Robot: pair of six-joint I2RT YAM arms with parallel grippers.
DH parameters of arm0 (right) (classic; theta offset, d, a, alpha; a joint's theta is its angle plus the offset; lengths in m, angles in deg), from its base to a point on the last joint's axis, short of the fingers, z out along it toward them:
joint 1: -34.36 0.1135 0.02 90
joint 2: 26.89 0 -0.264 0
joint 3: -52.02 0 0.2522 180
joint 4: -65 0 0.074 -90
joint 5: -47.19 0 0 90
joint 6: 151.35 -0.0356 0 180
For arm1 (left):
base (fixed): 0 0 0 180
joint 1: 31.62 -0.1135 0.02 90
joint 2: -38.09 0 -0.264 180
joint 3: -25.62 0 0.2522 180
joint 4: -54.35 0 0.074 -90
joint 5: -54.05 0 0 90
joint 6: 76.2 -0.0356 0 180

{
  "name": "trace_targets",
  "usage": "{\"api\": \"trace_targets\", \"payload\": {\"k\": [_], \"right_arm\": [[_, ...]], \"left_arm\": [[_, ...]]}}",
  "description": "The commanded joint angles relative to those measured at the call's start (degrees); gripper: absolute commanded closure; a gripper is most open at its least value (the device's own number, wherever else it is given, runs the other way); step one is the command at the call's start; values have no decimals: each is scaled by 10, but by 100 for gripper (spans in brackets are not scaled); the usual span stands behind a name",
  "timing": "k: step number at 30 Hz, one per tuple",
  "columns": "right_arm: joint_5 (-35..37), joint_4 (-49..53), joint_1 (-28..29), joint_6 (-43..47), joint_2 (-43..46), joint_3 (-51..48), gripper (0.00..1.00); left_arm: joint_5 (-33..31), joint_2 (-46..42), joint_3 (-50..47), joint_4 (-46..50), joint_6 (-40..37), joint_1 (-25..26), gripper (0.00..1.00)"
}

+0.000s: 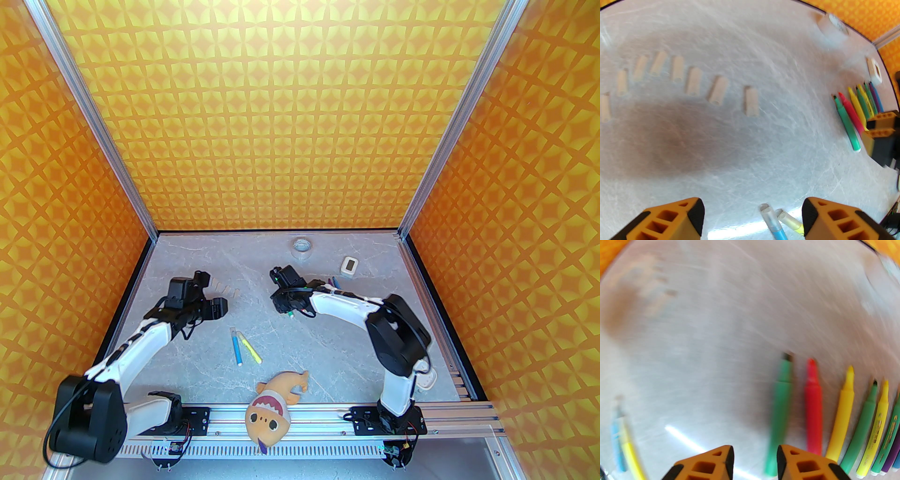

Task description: Open the pen caps

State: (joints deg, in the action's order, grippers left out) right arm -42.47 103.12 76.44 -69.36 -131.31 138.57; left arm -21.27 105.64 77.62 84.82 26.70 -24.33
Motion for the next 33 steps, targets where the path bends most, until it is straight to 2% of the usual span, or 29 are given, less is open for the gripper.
{"api": "trace_targets", "payload": {"k": [1,6,13,21,33], "right_arm": [[-71,61,40,50,11,7,62],[-102,83,83,46,-1,20,60],[-105,108,123,23,-33,58,57],[-49,200,169,13,-100,132,56],[-15,239,194,-24,-159,167,56]], "left_arm": [[0,-20,-24,-51,20,-12,26],[0,-20,-41,-72,36,-29,25],[0,-23,-60,-92,66,-68,25],[-1,-51,-81,-108,89,-101,24],[0,-59,-99,-135,114,-131,24]]}}
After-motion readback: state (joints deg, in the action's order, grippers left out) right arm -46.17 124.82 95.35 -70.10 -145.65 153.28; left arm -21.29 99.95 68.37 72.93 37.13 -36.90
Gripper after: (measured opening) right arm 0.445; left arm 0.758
